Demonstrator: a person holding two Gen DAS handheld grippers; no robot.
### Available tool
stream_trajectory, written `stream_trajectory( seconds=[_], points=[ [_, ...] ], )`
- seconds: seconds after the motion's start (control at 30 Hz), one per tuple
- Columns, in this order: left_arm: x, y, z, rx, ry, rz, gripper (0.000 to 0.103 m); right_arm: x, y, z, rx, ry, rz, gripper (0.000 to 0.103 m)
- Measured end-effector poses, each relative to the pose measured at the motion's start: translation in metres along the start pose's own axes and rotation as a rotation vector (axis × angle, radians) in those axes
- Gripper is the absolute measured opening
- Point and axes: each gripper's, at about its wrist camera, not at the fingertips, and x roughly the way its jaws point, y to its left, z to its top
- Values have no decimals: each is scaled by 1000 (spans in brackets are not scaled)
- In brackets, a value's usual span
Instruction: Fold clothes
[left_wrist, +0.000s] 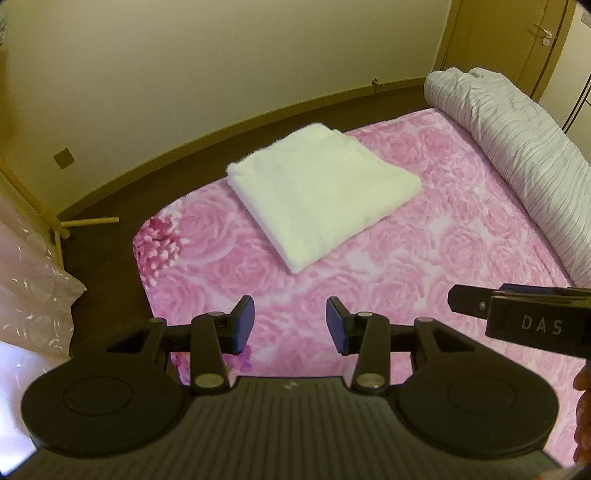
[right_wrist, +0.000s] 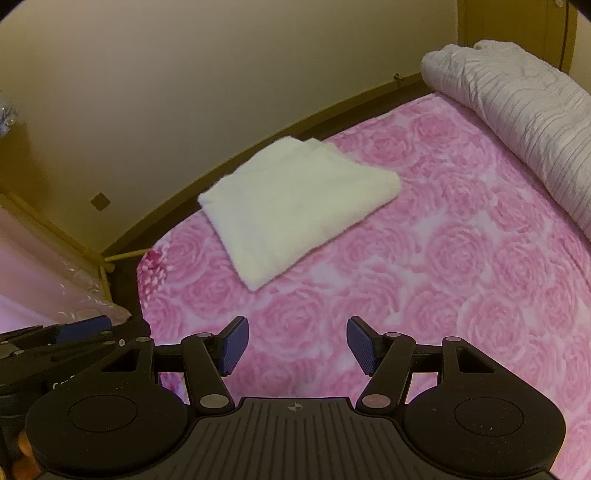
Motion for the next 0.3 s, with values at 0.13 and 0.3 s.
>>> stream_trajectory(
  seconds=[0.13,0.3],
  points=[
    [-7,0,-1,0,-29,22,39,-6,3,-2,0,-11,0,63],
    [-22,3,-3,-4,-57,40,39,-20,11,-8,-11,-38,-3,63]
  ],
)
